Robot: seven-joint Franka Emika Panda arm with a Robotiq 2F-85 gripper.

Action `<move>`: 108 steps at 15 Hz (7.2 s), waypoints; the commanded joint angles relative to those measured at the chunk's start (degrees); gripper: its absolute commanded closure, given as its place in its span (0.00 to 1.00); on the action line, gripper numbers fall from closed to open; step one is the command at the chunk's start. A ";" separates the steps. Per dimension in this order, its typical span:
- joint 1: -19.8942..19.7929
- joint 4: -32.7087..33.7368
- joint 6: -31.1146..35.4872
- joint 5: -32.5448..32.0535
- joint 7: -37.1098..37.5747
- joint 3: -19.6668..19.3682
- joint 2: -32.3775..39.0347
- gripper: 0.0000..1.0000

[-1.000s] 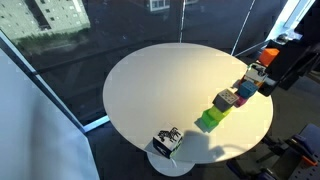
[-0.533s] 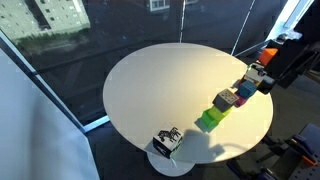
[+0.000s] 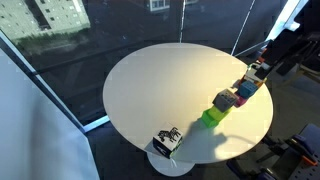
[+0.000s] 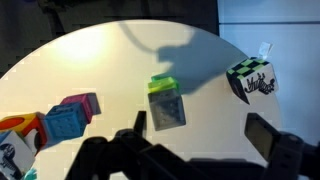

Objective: Put the blue block on the table

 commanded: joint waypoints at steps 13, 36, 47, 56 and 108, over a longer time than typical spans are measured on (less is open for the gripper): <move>-7.86 4.10 10.26 -13.77 -0.47 -3.15 14.66 0.00; -7.57 4.27 21.37 -14.15 -14.82 -9.81 23.41 0.00; -8.38 5.08 22.03 -15.43 -12.72 -10.33 31.64 0.00; -8.46 4.49 24.75 -20.77 -9.96 -10.56 34.35 0.00; -1.18 15.54 23.73 -21.37 2.24 -5.74 44.22 0.69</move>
